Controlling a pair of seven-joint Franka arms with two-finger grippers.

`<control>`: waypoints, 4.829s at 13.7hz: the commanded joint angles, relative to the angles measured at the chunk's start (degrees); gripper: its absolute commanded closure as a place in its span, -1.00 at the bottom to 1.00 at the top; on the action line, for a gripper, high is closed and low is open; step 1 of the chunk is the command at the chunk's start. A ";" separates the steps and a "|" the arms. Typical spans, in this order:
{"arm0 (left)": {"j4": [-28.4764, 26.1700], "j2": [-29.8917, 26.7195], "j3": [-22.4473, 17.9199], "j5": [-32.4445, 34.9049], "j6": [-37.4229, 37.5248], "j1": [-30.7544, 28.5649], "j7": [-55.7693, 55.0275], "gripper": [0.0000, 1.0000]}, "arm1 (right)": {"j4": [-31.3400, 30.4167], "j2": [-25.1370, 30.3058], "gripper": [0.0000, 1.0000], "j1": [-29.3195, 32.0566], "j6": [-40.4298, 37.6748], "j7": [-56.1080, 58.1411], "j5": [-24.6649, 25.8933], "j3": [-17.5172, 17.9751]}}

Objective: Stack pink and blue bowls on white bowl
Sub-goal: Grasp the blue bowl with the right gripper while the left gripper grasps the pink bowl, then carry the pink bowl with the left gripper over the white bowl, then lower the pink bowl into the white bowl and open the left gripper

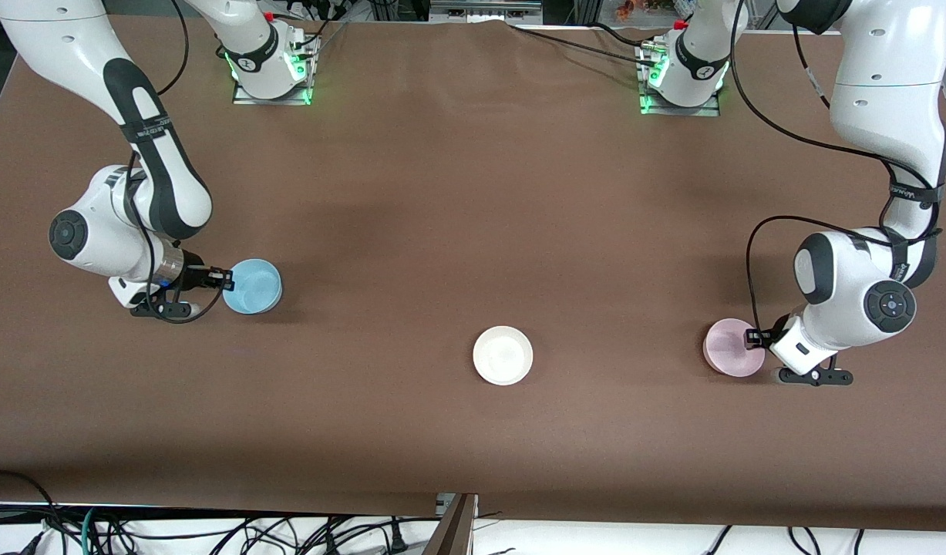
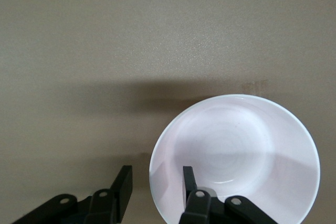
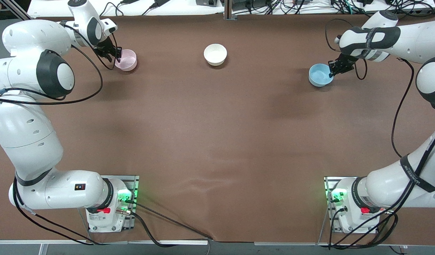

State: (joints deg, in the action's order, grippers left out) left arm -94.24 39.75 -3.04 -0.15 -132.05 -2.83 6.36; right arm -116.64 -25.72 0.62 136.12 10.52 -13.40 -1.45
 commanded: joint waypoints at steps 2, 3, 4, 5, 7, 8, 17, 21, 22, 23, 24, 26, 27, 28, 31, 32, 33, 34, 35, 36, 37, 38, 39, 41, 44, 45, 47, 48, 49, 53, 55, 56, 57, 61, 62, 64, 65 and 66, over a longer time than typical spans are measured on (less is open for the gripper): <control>-0.77 -1.26 0.32 0.50 0.83 0.01 1.20 0.29 | 3.25 0.84 1.00 0.35 -6.03 1.35 -1.45 0.40; -0.77 -1.26 0.32 0.50 0.83 0.01 1.11 0.34 | 4.04 0.76 1.00 0.44 -7.43 1.61 -1.45 0.48; -0.68 -1.26 0.32 0.50 0.83 0.01 1.19 0.37 | 5.09 0.75 1.00 0.35 -8.75 1.61 -1.45 0.48; -0.68 -1.26 0.32 0.50 0.83 0.01 1.11 0.44 | 5.89 0.75 1.00 0.35 -9.90 1.61 -1.45 0.74; -0.51 -1.26 0.32 0.50 0.83 0.01 1.20 0.53 | 6.77 0.75 1.00 0.35 -10.78 1.61 -1.45 0.92; -0.42 -1.26 0.32 0.50 0.83 0.01 1.11 0.55 | 6.95 0.75 1.00 0.35 -10.87 1.52 -1.45 1.27; -0.24 -1.26 0.32 0.50 0.83 0.01 1.11 1.00 | 8.71 0.93 1.00 0.35 -13.07 0.82 -1.89 2.33; 0.37 -2.13 1.10 0.07 1.09 0.28 0.32 1.00 | 9.15 1.02 1.00 0.35 -13.42 0.56 -1.89 2.42; 0.64 -2.83 1.89 -1.15 1.27 0.19 0.23 1.00 | 9.15 0.93 1.00 0.35 -13.51 0.56 -1.89 2.42; 1.51 -3.10 1.90 -2.91 2.66 0.10 0.23 1.00 | 9.15 1.02 1.00 0.35 -13.51 0.56 -1.89 2.68; 3.26 -3.19 1.90 -4.23 4.76 0.19 0.23 1.00 | 9.15 1.02 1.00 0.35 -13.51 0.47 -1.89 3.03; 5.90 -3.19 2.51 -5.46 7.59 0.45 -0.64 1.00 | 9.15 1.02 1.00 0.35 -13.60 -0.06 -1.89 3.12; 6.78 -3.19 3.73 -6.60 8.12 0.45 -2.39 1.00 | 9.15 1.02 1.00 0.35 -13.60 -0.41 -1.89 3.21; 6.96 -3.19 4.61 -6.79 8.13 0.45 -4.50 1.00 | 9.15 1.02 1.00 0.35 -13.60 -0.50 -1.89 3.21; 7.58 -3.19 7.43 -6.70 8.13 1.94 -13.10 1.00 | 9.15 1.11 1.00 0.35 -13.60 -0.59 -1.89 3.29; 8.10 -3.19 7.44 -6.79 8.13 3.77 -15.83 1.00 | 9.15 1.11 1.00 0.35 -13.68 -0.59 -1.89 3.38; 8.20 -3.19 7.44 -6.79 8.13 5.27 -18.99 1.00 | 9.15 1.11 1.00 0.35 -13.69 -0.59 -2.06 3.91; 8.28 -3.19 7.44 -6.79 8.04 6.68 -22.24 1.00 | 9.15 1.11 1.00 0.35 -13.69 -0.59 -2.33 4.00; 8.37 -3.19 7.44 -6.88 7.95 8.00 -25.32 1.00 | 9.15 1.11 1.00 0.35 -13.69 -0.67 -2.33 4.00; 9.50 -2.93 7.44 -6.88 7.95 9.58 -28.39 1.00 | 9.15 1.11 1.00 0.35 -13.69 -0.67 -2.42 4.00; 10.73 -2.41 7.44 -6.88 7.86 11.25 -31.73 1.00 | 9.15 1.11 1.00 0.35 -13.69 -0.67 -2.42 4.00; 11.09 -1.96 7.44 -6.97 7.69 12.39 -34.03 1.00 | 9.15 1.11 1.00 0.35 -13.69 -1.28 -2.42 4.00; 11.18 -1.70 7.52 -7.05 7.60 13.54 -35.70 1.00 | 9.15 1.11 1.00 0.35 -13.69 -2.16 -2.33 4.09; 11.27 -1.00 7.44 -7.06 5.76 16.09 -39.91 1.00 | 9.15 1.19 1.00 0.35 -13.69 -2.69 -2.42 4.87; 11.71 1.11 7.44 -7.06 1.28 19.51 -46.33 1.00 | 9.15 1.28 1.00 0.35 -13.69 -2.78 -2.42 4.97; 11.71 1.38 7.44 -7.14 0.14 20.48 -48.09 1.00 | 9.15 1.19 1.00 0.35 -13.69 -2.78 -2.42 4.97; 12.15 2.08 7.44 -7.14 -1.10 21.97 -50.65 1.00 | 9.15 1.19 1.00 0.35 -13.69 -2.70 -2.42 4.97; 12.67 2.60 7.44 -7.14 -1.36 22.59 -52.31 1.00 | 9.15 1.19 1.00 0.35 -13.69 -2.78 -2.42 4.97; 13.46 2.96 7.52 -7.14 -1.54 22.95 -53.98 1.00 | 9.24 1.19 1.00 0.35 -13.69 -2.78 -2.42 4.97; 14.70 4.19 7.44 -8.90 -1.54 25.15 -55.67 1.00 | 9.59 1.19 1.00 0.35 -13.77 -2.70 -2.42 4.97; 14.70 4.28 7.44 -9.08 -1.63 26.11 -57.16 1.00 | 9.59 1.19 1.00 0.26 -13.69 -3.65 -2.42 5.05; 14.70 4.37 7.44 -9.08 -1.63 26.46 -57.77 1.00 | 9.67 1.19 1.00 0.17 -13.69 -4.36 -2.42 5.14; 14.70 4.37 7.44 -9.08 -1.54 27.08 -58.48 1.00 | 9.94 1.19 1.00 0.17 -13.69 -4.71 -2.42 5.92; 14.79 4.37 7.44 -9.51 -2.59 28.57 -60.59 1.00 | 10.11 1.19 1.00 -0.96 -13.60 -7.26 -2.42 6.20; 14.70 4.72 7.44 -10.04 -4.08 28.66 -61.29 1.00 | 10.46 1.02 1.00 -1.14 -13.60 -7.70 -2.42 6.20; 14.70 5.51 7.44 -10.04 -5.41 29.10 -61.73 1.00 | 10.73 0.93 1.00 -1.84 -13.51 -8.75 -2.42 6.20; 14.79 5.51 7.44 -10.04 -5.50 29.10 -61.73 1.00 | 10.73 0.93 1.00 -2.02 -13.42 -9.11 -2.50 6.20; 14.79 5.60 7.44 -10.04 -5.58 29.10 -61.73 1.00 | 10.73 0.93 1.00 -2.11 -13.42 -9.11 -2.42 6.20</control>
State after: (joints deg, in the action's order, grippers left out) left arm -81.14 44.18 5.25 -8.21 -137.12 25.43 -55.25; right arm -106.20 -25.51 -1.18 123.61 2.24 -14.98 4.72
